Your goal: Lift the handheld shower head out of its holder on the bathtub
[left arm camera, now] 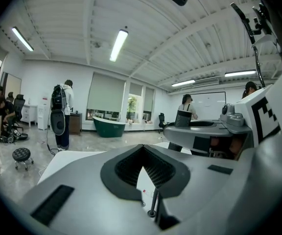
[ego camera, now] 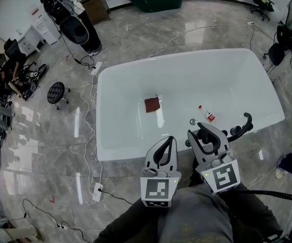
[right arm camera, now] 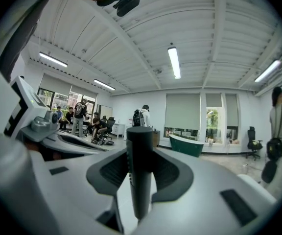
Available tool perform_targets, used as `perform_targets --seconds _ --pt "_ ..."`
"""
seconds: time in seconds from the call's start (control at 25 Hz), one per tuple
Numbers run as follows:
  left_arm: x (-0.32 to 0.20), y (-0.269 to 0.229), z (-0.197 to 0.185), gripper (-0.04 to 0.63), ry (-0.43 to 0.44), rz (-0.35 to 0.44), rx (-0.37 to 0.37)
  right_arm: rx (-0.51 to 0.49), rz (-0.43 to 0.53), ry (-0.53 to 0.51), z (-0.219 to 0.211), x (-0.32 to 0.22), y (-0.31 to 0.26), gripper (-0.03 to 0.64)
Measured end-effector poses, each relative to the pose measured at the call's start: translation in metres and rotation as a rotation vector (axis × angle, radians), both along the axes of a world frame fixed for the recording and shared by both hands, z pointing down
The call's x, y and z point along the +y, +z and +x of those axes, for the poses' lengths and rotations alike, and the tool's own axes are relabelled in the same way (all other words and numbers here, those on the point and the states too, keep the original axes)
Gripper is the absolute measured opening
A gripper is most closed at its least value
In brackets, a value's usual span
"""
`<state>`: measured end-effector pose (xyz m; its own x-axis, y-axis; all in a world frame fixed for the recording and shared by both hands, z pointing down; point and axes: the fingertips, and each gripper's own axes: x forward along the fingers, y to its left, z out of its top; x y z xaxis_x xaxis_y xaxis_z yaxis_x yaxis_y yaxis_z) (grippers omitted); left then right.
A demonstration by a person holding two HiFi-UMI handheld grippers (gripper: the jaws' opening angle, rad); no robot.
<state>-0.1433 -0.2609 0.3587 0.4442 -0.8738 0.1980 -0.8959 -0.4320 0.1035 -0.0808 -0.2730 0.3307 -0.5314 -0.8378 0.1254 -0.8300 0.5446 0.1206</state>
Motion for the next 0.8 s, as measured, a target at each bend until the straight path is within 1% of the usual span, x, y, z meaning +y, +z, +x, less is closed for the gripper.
perform_targets --seconds 0.08,0.2,0.28,0.36,0.52,0.64,0.72,0.8 --pt "0.008 0.004 -0.002 0.003 0.013 -0.011 0.01 -0.001 0.021 0.02 0.0 0.008 -0.006 0.132" --pt "0.018 0.009 -0.003 0.003 0.027 -0.018 0.001 -0.008 0.043 0.045 0.003 0.021 -0.014 0.132" --pt "0.024 0.007 0.0 0.003 0.03 -0.024 0.007 -0.013 0.052 0.05 0.007 0.029 -0.021 0.133" --pt "0.029 0.005 0.004 0.003 0.03 -0.015 -0.002 -0.017 0.067 0.047 0.01 0.037 -0.028 0.133" --pt "0.047 0.002 0.022 0.003 0.025 -0.008 -0.021 -0.036 0.106 0.025 0.022 0.058 -0.039 0.132" --pt "0.066 0.001 0.035 0.003 0.011 0.002 -0.032 -0.031 0.126 -0.001 0.031 0.072 -0.038 0.132" --pt "0.08 0.003 0.037 0.003 -0.008 0.015 -0.043 -0.029 0.143 -0.028 0.03 0.08 -0.035 0.132" --pt "0.097 0.008 0.038 0.003 -0.042 0.007 -0.043 -0.03 0.125 -0.049 0.032 0.093 -0.029 0.132"
